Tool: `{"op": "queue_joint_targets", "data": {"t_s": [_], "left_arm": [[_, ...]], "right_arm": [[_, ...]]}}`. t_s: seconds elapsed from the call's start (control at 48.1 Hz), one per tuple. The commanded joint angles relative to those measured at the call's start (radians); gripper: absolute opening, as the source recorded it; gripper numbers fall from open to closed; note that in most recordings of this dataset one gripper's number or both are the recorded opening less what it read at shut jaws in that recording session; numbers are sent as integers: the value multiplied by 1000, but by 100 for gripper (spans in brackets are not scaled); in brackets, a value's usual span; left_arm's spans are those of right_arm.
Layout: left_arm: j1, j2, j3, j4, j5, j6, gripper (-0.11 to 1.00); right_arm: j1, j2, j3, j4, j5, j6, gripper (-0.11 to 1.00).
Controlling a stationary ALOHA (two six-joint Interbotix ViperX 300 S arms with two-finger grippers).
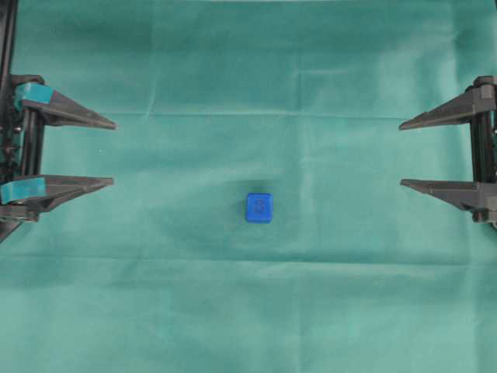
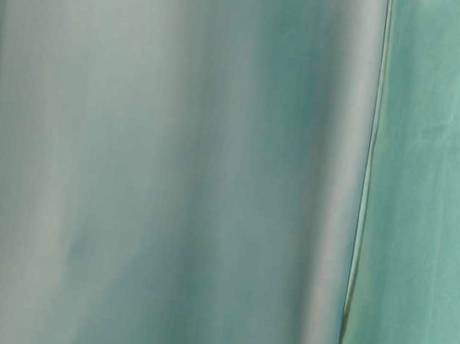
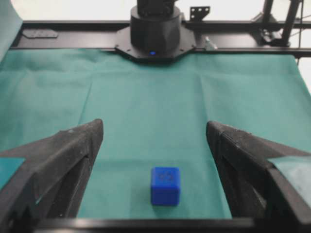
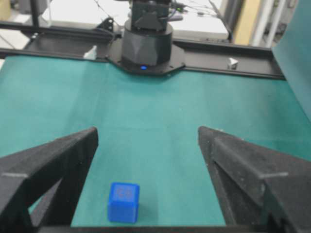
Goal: Handover the blue block to the right arm after grasping it with the left arm, then place it in the designated position.
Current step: 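Open both grippers wide at their start positions, then move the open left gripper toward the blue cube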
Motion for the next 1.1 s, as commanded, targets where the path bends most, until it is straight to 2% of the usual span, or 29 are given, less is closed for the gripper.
{"op": "queue_joint_targets", "data": {"t_s": [0.0, 0.354, 0.791, 0.957, 1.082], "left_arm": [[-3, 41, -51, 2, -23, 2, 100], [-3, 244, -179, 3, -112, 6, 100], [-3, 526, -405, 3, -109, 6, 100], [-3, 577, -465, 5, -92, 14, 100], [-3, 583, -471, 5, -77, 20, 100]], "right_arm": [[-2, 6, -26, -2, -8, -2, 94], [-2, 6, -26, -11, -8, -2, 94], [-2, 11, -25, -12, -6, -2, 94], [-3, 17, -23, -14, -8, -2, 94], [-2, 17, -23, -14, -8, -2, 94]]}}
